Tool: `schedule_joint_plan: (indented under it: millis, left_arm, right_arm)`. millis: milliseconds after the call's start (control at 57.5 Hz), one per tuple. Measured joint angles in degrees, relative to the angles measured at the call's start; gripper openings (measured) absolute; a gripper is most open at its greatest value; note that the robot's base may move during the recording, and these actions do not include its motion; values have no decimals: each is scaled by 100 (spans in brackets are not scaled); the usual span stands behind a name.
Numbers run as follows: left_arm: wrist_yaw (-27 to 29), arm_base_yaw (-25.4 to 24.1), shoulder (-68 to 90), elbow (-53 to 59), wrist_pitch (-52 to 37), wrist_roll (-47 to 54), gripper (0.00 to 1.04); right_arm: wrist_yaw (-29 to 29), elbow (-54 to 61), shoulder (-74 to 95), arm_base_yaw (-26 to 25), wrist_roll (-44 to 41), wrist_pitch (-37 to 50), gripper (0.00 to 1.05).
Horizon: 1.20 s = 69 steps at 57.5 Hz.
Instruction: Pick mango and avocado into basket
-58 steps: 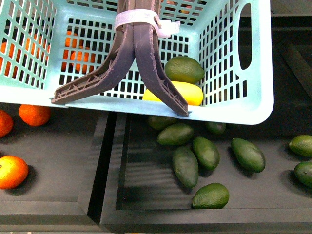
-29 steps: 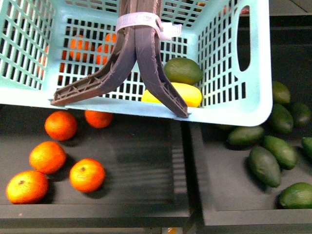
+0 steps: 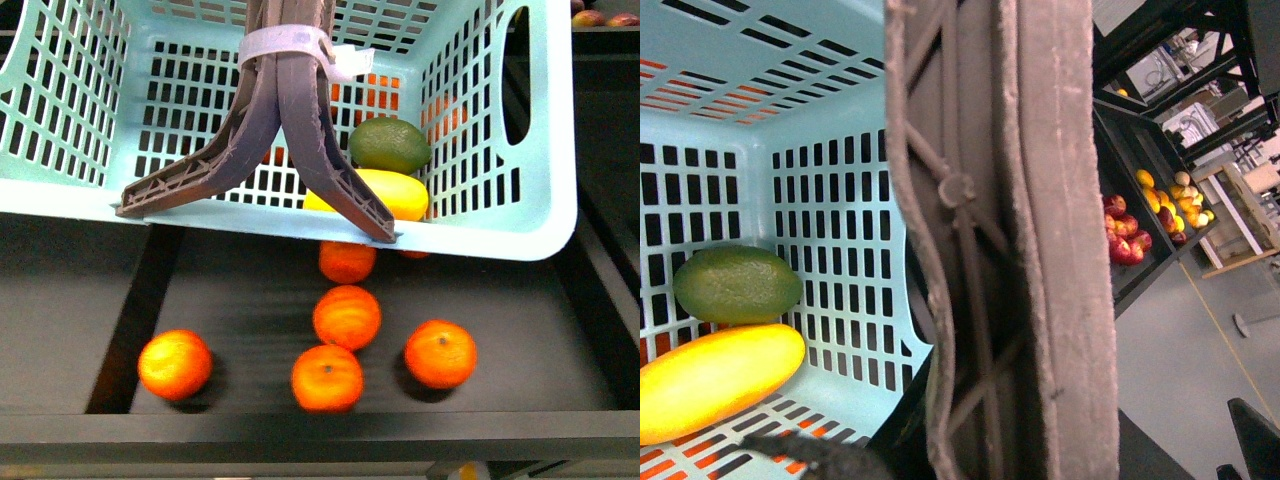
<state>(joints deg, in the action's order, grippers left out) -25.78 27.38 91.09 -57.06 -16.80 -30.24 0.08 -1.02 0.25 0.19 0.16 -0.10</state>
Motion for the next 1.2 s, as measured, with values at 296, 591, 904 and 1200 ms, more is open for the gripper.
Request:
schedule_joint_plan:
  millis: [296,591,904,1200]
  left_arm:
    - [26,-15,0,0,0,11,14]
    - [81,-92,2,9,2,-15,14]
    - [4988,-391,1620,-1788,-780,-3805,14]
    - [5477,-890,2859,-2500,-599,-5416,14]
  right_arm:
    - [-2,0,-2,0,2,2,96]
    - [-37,0,-7,-11,0,4,96]
    - [0,0,-4,-11,0,2,96]
    - [0,0,-4,-11,0,4,96]
